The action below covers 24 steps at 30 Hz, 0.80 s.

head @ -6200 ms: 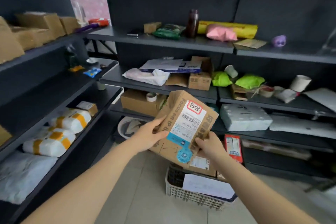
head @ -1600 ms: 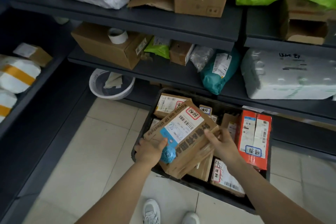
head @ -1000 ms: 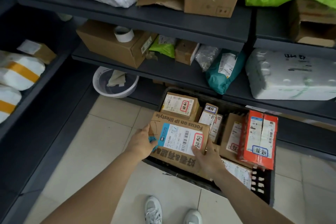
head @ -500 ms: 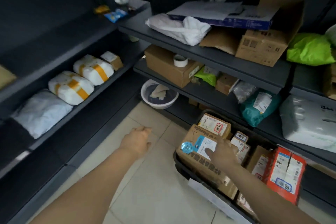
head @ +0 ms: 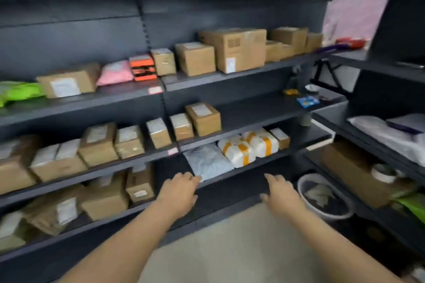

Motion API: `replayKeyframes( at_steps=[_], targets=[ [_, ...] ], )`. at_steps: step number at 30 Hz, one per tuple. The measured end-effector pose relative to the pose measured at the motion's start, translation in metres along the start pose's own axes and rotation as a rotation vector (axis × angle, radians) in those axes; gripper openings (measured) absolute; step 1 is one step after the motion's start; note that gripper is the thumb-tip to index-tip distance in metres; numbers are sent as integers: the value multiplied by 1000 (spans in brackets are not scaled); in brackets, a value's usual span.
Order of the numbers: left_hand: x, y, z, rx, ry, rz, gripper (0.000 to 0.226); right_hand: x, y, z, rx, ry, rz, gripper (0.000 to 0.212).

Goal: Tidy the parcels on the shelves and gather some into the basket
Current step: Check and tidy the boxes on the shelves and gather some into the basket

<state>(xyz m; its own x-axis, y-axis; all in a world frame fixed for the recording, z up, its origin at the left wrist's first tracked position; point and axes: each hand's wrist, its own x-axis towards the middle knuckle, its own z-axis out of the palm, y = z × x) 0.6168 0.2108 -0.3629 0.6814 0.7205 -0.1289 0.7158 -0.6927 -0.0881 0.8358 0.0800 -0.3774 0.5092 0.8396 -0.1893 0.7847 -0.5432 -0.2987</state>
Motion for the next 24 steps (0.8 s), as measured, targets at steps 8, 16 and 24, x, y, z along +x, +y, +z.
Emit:
replayKeyframes(
  at_steps=[8,16,24],
  targets=[
    [-106,-228,-7,-19,31,-341,56,1,-243,43,-189,23,-456,61],
    [-139,-314,31,-96,18,-465,53,30,-333,85,-244,-55,-564,63],
    [-88,-355,82,-155,-40,-498,50,106,-353,142,-209,-179,-550,58]
  ],
)
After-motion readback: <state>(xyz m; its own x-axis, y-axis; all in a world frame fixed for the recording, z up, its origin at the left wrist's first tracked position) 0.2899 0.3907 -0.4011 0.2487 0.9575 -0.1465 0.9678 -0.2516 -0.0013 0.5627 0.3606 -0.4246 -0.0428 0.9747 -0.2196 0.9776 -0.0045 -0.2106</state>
